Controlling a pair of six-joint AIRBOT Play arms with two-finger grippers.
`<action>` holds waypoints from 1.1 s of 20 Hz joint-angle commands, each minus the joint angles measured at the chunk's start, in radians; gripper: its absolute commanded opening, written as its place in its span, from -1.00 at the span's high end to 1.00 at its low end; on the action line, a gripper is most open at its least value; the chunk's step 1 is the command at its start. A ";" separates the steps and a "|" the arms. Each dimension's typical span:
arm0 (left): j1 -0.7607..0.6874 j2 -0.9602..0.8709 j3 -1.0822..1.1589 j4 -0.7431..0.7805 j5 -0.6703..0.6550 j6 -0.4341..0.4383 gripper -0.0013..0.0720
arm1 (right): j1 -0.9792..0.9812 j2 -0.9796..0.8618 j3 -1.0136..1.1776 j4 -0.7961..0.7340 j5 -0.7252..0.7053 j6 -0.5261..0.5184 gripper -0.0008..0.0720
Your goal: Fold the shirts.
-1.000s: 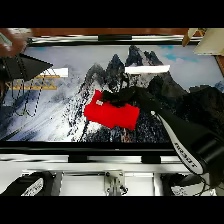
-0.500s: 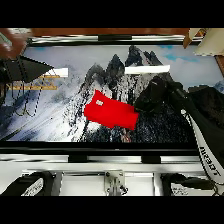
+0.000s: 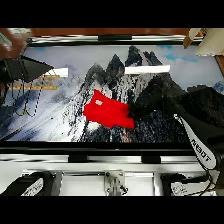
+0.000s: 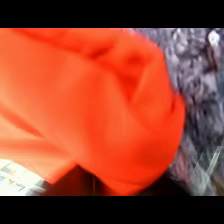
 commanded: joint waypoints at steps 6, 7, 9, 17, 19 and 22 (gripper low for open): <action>-0.005 -0.020 0.000 0.000 0.006 -0.009 0.88 | -0.106 -0.024 0.262 0.081 0.141 -0.275 0.83; -0.008 -0.021 0.000 0.000 0.006 -0.009 0.88 | -0.148 -0.024 0.306 0.080 0.167 -0.270 0.83; -0.018 -0.020 0.000 0.000 0.003 -0.009 0.87 | -0.254 -0.024 0.377 0.079 0.212 -0.259 0.83; -0.136 -0.021 0.000 0.000 0.008 -0.009 0.88 | -0.750 0.004 0.443 -0.083 0.105 -0.092 0.83; -0.166 -0.021 0.000 0.000 0.036 -0.009 0.88 | -0.847 0.012 0.442 -0.294 -0.051 0.032 0.83; -0.195 -0.034 0.000 0.000 0.101 -0.008 0.88 | -0.908 0.012 0.400 -0.547 -0.264 0.159 0.83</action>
